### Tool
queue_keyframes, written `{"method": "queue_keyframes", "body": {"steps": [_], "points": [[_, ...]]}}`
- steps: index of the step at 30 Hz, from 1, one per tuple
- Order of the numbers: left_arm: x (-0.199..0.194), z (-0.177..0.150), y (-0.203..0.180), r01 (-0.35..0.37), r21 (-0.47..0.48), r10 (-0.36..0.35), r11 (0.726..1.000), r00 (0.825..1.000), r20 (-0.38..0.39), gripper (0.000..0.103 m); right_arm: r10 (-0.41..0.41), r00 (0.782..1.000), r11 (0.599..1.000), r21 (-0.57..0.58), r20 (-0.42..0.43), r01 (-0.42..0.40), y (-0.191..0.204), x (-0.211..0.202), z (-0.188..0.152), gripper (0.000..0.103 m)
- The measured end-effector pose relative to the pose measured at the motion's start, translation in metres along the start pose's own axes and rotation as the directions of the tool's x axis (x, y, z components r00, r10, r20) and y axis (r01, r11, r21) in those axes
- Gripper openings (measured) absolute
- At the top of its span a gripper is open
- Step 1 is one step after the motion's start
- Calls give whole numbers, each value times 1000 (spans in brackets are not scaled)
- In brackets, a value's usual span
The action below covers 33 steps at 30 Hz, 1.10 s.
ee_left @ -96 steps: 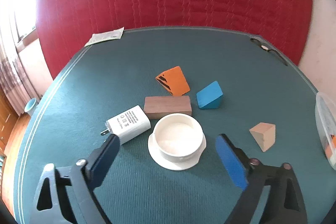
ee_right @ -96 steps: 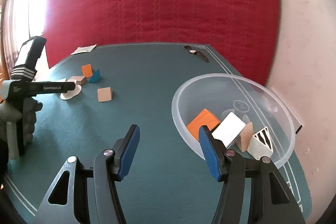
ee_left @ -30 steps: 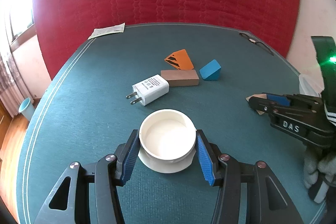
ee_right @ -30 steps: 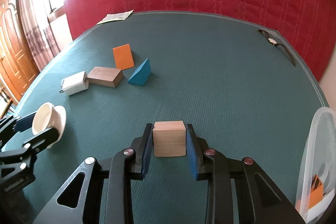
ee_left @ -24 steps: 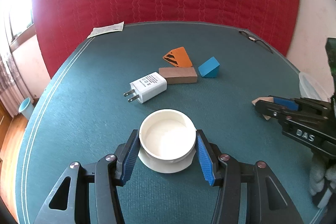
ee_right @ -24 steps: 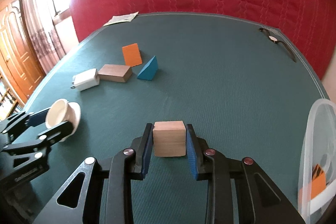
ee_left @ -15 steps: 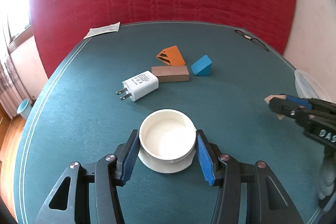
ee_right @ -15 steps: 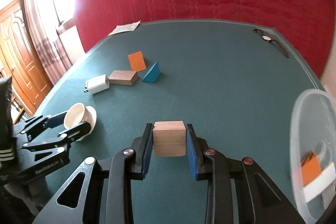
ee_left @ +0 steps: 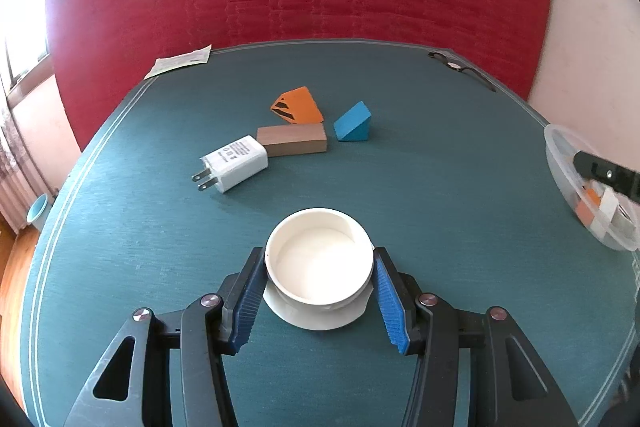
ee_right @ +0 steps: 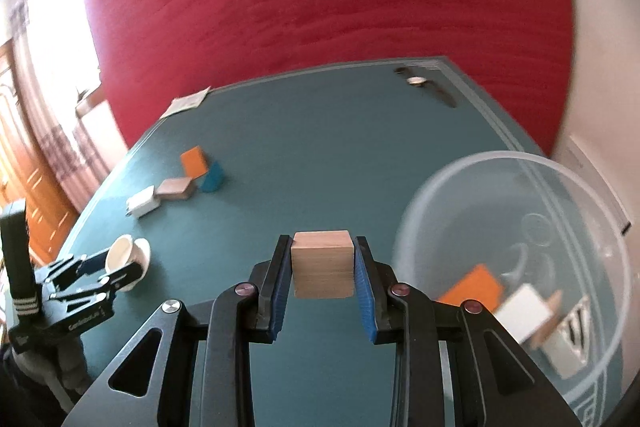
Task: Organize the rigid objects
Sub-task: 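Carry the beige block into the bowl and open the right tool while the left holds the cup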
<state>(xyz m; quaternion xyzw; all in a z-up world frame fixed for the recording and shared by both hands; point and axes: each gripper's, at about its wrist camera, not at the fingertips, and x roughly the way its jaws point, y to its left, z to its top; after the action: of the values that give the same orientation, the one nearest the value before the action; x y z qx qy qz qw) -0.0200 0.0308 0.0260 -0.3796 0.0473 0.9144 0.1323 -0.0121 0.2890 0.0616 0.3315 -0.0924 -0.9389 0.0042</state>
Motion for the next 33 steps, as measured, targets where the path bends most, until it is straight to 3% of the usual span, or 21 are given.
{"method": "queue_keyframes", "body": {"steps": [19, 33], "points": [[-2, 4, -28, 26, 14, -26, 1000, 1000, -1, 55, -200, 978, 964, 191, 60, 186, -107, -44, -6, 31], [-1, 15, -59, 67, 54, -67, 996, 998, 5, 55, -282, 958, 915, 314, 51, 253, -163, -56, -14, 31]]}}
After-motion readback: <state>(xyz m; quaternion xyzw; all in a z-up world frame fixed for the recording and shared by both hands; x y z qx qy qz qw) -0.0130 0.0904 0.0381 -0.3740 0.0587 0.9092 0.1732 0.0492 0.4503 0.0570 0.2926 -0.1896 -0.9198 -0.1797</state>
